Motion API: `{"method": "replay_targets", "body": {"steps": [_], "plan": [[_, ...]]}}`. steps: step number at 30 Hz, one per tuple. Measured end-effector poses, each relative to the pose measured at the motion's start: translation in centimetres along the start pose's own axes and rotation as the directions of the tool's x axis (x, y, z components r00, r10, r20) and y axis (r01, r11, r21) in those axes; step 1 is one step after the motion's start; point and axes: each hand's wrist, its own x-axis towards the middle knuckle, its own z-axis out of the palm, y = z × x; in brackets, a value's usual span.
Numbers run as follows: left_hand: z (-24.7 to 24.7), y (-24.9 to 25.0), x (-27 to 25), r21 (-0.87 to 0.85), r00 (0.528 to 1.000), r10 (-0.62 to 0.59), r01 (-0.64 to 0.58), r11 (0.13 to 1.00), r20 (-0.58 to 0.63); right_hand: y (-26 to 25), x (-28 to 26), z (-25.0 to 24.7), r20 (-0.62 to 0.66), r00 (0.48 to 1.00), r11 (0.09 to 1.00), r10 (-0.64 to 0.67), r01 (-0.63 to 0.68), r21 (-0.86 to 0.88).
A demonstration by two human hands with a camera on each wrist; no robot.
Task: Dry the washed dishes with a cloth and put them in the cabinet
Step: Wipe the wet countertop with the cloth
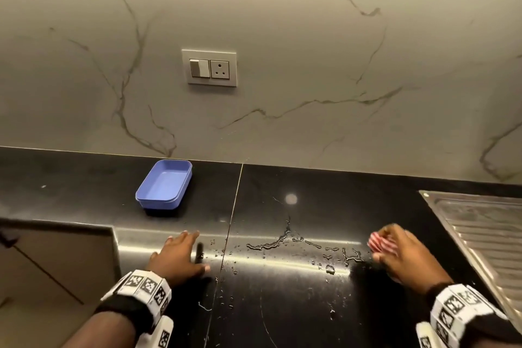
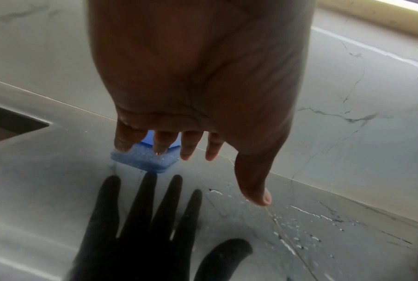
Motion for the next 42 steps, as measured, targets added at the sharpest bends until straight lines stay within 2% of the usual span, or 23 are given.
{"method": "replay_targets", "body": {"steps": [3,5,9,17,24,27,32,37,42], "plan": [[-0.5,0.8,1.5,0.013,1.0,0.0,0.0,1.0,0.009,-5.4,2.7,0.0,0.008,0.995,0.991,-0.098,0.096,0.09],[-0.7,1.5,2.2,0.038,0.998,0.006,-0.008,0.999,0.057,-8.8,5.5,0.4,0.035,0.991,0.982,-0.132,0.126,0.139],[-0.7,2.5,2.7,0.118,0.994,-0.002,-0.012,0.993,0.113,-14.1,11.7,2.3,0.073,0.976,0.974,-0.206,0.197,0.112],[-1.0,2.5,3.2,0.108,0.988,-0.024,0.007,0.994,0.151,-21.7,23.3,8.5,0.186,0.925,0.916,-0.333,0.364,-0.172],[-1.2,3.1,3.2,0.111,0.984,-0.058,0.039,0.993,0.17,-24.4,28.7,12.7,0.277,0.882,0.841,-0.381,0.455,-0.293],[-1.1,3.0,3.4,0.108,0.986,-0.052,0.035,0.993,0.16,-23.6,29.1,14.4,0.381,0.853,0.814,-0.357,0.484,-0.321],[-1.1,2.8,3.6,0.105,0.985,-0.039,0.022,0.994,0.166,-22.6,26.3,14.0,0.408,0.826,0.784,-0.388,0.529,-0.325],[-1.6,2.8,3.9,0.097,0.984,-0.019,0.002,0.995,0.178,-20.3,20.5,12.5,0.442,0.799,0.755,-0.408,0.567,-0.329],[-2.5,3.5,3.1,0.106,0.986,-0.015,-0.003,0.994,0.169,-16.9,12.0,10.9,0.466,0.791,0.755,-0.396,0.57,-0.325]]}}
